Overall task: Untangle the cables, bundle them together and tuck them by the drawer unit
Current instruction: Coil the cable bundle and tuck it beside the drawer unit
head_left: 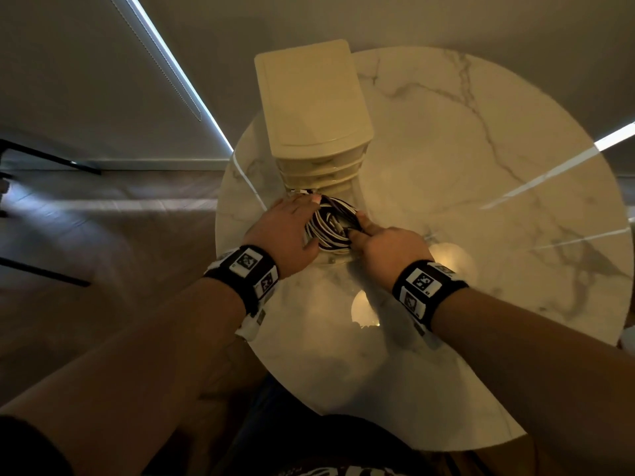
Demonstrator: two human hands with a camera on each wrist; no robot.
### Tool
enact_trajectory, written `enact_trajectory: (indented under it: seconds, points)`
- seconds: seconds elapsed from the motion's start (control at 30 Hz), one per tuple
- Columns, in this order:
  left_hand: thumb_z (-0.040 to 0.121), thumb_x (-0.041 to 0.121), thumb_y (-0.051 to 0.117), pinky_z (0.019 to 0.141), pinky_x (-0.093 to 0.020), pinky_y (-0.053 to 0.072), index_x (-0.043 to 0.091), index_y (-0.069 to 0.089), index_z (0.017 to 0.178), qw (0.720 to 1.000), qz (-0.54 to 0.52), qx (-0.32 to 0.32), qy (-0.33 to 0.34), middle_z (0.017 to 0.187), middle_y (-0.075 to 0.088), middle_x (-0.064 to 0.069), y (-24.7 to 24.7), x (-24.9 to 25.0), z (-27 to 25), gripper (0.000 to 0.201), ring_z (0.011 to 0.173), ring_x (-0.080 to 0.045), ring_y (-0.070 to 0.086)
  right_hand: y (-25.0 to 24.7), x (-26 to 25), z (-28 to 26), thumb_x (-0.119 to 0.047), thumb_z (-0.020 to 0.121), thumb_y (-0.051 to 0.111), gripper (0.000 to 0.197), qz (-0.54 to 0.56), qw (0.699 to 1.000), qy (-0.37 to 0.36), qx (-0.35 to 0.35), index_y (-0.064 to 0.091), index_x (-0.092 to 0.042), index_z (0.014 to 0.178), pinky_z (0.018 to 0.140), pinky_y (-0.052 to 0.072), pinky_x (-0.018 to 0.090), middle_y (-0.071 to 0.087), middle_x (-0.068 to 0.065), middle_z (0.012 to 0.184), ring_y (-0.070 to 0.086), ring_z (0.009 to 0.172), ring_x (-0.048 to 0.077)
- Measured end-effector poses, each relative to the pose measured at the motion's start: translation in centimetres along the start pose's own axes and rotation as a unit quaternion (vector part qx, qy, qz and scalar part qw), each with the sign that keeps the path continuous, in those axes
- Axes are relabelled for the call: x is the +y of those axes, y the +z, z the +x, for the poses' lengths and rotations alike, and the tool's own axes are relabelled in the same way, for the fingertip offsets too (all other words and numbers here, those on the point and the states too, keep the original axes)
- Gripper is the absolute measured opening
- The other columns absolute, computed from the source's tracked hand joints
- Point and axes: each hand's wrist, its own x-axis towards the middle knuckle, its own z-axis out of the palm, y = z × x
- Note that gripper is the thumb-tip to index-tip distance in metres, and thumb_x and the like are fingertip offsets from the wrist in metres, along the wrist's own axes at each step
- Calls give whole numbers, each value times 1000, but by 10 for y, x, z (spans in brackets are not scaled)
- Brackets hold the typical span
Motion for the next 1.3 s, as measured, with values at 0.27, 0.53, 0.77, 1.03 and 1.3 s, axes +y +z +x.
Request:
enact_trajectory:
  seconds: [0.27,0.53,0.77,1.03,1.3]
  points:
    - [90,50,46,128,-47,12,3,20,160,986,167,-19,3,169,20,-14,16,5,4,88,157,-31,11,2,-3,0,-37,108,35,44,37,999,18,13,38,-35,152,90,56,44,19,-1,171,61,118,35]
    - [90,52,47,128,-44,14,7,14,162,988,152,-35,23,169,21,-14,14,-1,3,91,156,-30,19,4,0,2,-39,108,36,43,40,999,16,9,41,-36,150,89,57,44,19,-5,171,63,117,35]
    - [93,47,47,122,-43,25,11,26,161,994,93,41,-30,166,32,-9,17,3,1,80,152,-28,28,3,0,3,-38,108,34,43,50,999,16,6,43,-35,150,88,57,43,18,-5,171,63,117,35]
    - [95,43,64,89,-34,51,20,55,141,937,-196,163,-238,117,64,4,2,-8,11,52,102,-17,64,7,0,2,-41,109,31,44,61,998,19,0,40,-37,152,91,57,43,18,-7,171,61,119,34]
    - [74,57,66,84,-38,61,24,78,85,867,-294,138,-377,81,77,5,-1,-22,48,37,85,-21,73,7,0,0,-43,109,31,45,60,998,17,6,38,-36,153,90,58,45,23,-4,169,60,117,35]
